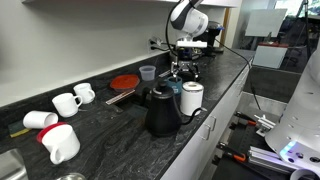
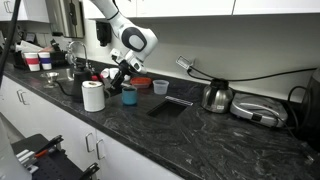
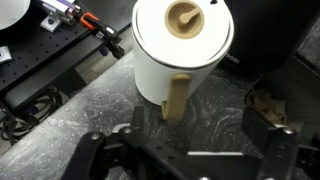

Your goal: Move the jar closer to the kettle

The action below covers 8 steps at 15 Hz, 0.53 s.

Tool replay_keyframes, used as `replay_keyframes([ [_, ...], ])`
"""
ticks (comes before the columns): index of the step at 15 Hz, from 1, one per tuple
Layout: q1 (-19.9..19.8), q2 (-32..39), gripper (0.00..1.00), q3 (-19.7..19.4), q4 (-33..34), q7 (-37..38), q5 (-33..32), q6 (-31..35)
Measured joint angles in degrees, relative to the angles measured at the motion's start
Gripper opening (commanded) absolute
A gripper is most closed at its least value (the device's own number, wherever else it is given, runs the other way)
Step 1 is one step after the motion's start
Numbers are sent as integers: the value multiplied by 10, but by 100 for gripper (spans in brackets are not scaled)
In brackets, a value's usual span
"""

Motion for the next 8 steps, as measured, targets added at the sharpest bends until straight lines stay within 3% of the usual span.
replay_keyframes([
  [8,-9,-68,100,-14,-45,0,-16,-21],
])
